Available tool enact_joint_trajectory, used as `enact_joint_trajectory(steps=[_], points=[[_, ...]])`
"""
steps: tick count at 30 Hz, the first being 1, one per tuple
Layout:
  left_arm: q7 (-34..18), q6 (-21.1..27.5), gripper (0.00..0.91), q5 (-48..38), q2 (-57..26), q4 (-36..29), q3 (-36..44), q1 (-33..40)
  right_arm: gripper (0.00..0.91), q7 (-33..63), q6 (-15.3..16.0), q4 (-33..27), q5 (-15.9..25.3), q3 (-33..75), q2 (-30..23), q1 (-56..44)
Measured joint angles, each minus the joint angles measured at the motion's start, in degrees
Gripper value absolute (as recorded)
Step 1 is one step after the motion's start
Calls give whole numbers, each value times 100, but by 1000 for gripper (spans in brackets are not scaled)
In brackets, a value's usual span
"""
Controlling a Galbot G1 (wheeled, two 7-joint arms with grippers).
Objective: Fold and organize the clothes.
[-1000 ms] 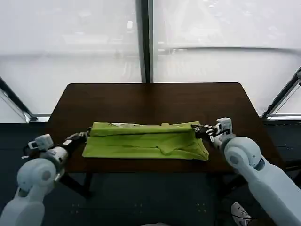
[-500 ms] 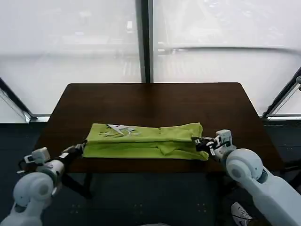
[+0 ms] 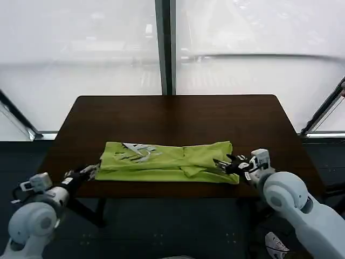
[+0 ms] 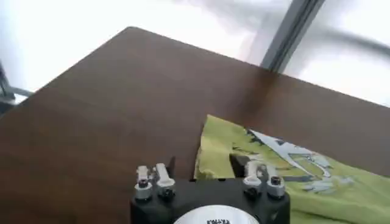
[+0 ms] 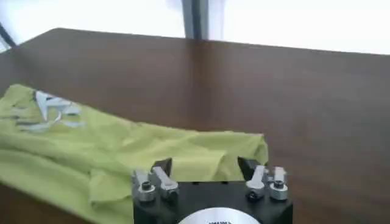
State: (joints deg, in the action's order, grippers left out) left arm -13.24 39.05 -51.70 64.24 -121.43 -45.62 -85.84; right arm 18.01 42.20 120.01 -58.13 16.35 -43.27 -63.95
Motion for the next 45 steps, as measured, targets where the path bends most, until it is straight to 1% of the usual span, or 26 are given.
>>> enact_joint_trajectory(steps=[5,9,15,21,23,27,30,32,33,34,35,36,37,38,39,40,41,42,43,45], points=[[3,-36,878,76,59,318,283,571,878,-194,0,-469,460,38,-409,336],[91,-68,878,181,97,611,526,1006,878,-336,0,-853,703,41,-694,494],[181,-104,878,315,174,1139,776,1470,878,-327,0,-1370,780,90,-1033,591],[226,-135,878,436,229,1496,903,1603,878,-324,-80,-1597,805,124,-1232,613],[233,-160,878,478,250,1585,928,1638,868,-324,-106,-1646,821,130,-1283,622],[236,-176,878,486,285,1714,956,1721,819,-325,-131,-1697,843,123,-1367,659],[236,-183,878,496,291,1796,998,1795,809,-325,-135,-1742,869,100,-1422,694],[236,-188,829,517,299,1842,1026,1845,761,-325,-138,-1764,879,92,-1439,701],[235,-193,829,528,308,1868,1046,1872,761,-325,-139,-1771,882,90,-1444,701],[235,-197,809,538,318,1886,1060,1892,683,-325,-141,-1780,883,89,-1445,701],[235,-204,761,549,327,1907,1071,1913,653,-325,-143,-1787,885,89,-1446,699],[235,-216,741,559,335,1924,1087,1934,624,-329,-146,-1793,887,89,-1447,694],[236,-226,692,568,341,1932,1097,1948,566,-331,-147,-1796,888,89,-1447,690],[236,-234,634,576,344,1944,1108,1959,478,-333,-149,-1799,889,89,-1448,688],[239,-236,605,576,345,1950,1118,1969,439,-334,-151,-1801,890,91,-1452,685],[240,-237,527,576,346,1952,1126,1979,341,-336,-152,-1801,890,91,-1455,681],[241,-238,478,576,346,1953,1130,1986,107,-336,-152,-1802,891,93,-1457,677],[242,-238,468,576,345,1954,1135,1991,59,-337,-154,-1801,891,94,-1458,672],[242,-238,351,574,343,1953,1140,1994,29,-339,-158,-1799,891,94,-1460,670],[243,-238,302,574,342,1954,1147,1998,0,-341,-166,-1796,891,94,-1465,669]])
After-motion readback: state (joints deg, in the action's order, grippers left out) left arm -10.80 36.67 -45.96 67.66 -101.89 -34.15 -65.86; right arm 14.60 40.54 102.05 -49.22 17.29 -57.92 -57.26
